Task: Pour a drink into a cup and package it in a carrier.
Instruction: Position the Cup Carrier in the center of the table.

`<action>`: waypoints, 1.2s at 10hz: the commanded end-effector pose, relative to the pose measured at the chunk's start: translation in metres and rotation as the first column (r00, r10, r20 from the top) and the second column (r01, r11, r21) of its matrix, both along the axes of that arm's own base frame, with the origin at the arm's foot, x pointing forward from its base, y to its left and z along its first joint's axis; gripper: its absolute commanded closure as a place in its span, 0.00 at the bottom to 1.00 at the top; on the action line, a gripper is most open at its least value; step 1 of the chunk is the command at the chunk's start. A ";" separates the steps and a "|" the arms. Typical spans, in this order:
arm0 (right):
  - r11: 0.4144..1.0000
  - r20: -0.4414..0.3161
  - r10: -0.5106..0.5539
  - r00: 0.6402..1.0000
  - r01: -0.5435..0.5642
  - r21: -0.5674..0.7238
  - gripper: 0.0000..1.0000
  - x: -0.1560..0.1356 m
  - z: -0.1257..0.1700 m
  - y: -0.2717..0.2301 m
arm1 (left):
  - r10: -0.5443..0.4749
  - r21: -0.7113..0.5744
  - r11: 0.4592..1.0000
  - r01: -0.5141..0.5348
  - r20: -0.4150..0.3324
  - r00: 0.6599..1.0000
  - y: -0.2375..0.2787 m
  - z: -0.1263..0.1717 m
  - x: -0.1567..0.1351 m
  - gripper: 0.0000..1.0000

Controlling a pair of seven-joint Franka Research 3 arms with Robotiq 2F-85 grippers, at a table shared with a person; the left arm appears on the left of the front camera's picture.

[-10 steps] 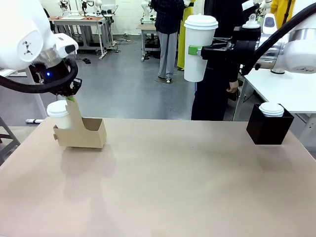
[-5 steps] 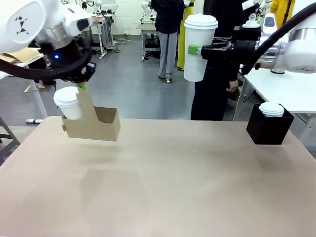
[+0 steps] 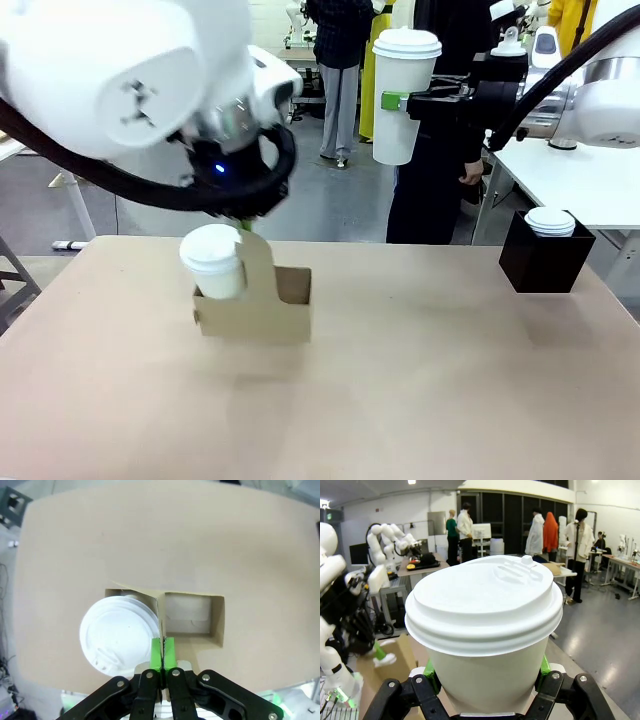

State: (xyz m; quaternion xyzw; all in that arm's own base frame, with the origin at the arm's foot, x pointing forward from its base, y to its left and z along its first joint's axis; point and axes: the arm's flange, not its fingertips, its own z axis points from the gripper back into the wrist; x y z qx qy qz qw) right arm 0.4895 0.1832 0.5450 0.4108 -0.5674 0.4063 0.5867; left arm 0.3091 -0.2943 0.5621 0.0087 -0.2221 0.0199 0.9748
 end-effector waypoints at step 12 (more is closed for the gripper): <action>1.000 0.022 -0.008 1.000 0.009 -0.009 0.19 0.001 0.003 0.002 | -0.027 -0.012 1.000 0.026 -0.063 0.998 -0.106 -0.068 0.012 0.98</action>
